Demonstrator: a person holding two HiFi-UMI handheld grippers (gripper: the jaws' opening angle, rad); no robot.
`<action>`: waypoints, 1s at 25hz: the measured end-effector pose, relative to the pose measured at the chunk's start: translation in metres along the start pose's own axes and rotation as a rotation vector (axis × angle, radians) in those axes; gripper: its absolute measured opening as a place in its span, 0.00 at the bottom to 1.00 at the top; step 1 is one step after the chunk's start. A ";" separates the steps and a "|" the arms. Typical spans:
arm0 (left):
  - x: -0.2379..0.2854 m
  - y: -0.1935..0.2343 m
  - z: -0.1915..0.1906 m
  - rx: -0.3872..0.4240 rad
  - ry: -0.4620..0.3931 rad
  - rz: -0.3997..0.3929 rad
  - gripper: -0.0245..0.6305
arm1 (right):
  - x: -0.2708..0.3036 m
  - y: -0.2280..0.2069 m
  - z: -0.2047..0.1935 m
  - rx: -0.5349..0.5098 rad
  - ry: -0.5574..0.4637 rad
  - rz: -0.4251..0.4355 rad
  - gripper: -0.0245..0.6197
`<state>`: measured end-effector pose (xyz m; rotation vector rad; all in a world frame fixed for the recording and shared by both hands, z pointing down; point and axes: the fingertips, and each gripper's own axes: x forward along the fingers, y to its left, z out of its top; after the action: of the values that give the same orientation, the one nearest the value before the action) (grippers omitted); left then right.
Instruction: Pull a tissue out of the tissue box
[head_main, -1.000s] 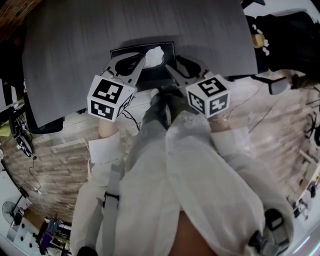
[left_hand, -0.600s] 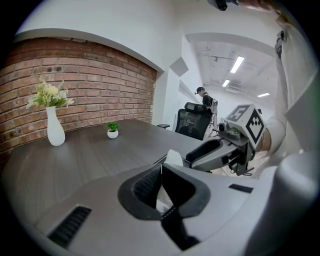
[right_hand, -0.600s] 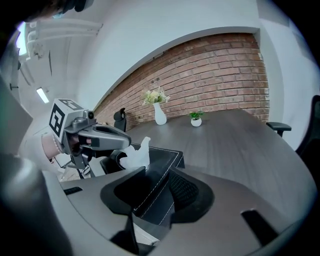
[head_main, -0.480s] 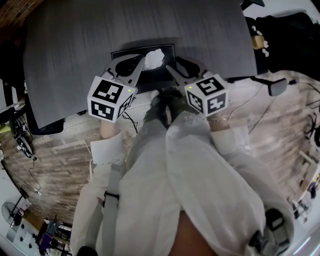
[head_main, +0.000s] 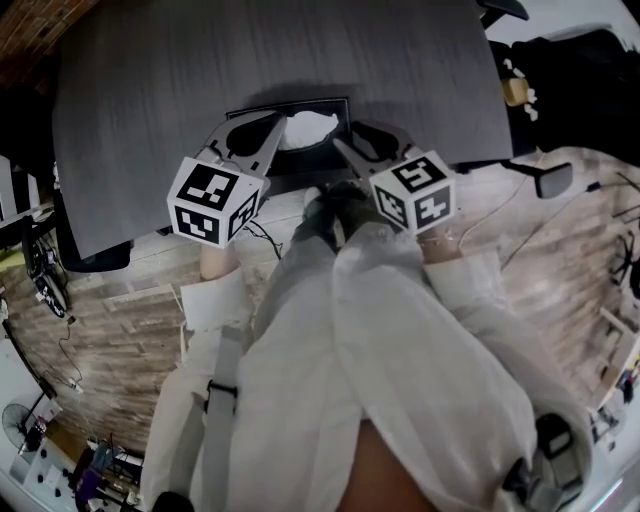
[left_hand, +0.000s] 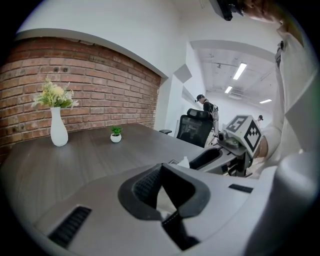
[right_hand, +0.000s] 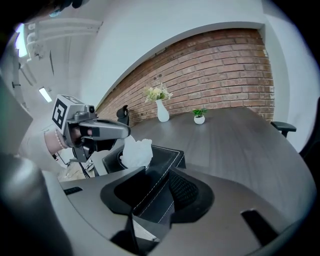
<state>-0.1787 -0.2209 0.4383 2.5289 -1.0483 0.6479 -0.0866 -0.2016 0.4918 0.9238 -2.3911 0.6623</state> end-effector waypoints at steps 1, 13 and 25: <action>0.000 0.001 0.002 -0.002 -0.005 0.002 0.04 | 0.000 0.000 0.000 -0.002 0.006 0.006 0.26; -0.004 0.006 0.015 -0.023 -0.045 0.034 0.04 | 0.000 0.002 0.000 -0.026 0.040 0.021 0.26; -0.024 0.016 0.041 -0.104 -0.201 0.068 0.04 | -0.001 0.003 0.001 -0.044 0.053 0.043 0.26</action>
<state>-0.1938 -0.2362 0.3927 2.5156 -1.2068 0.3511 -0.0884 -0.2000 0.4901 0.8280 -2.3749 0.6399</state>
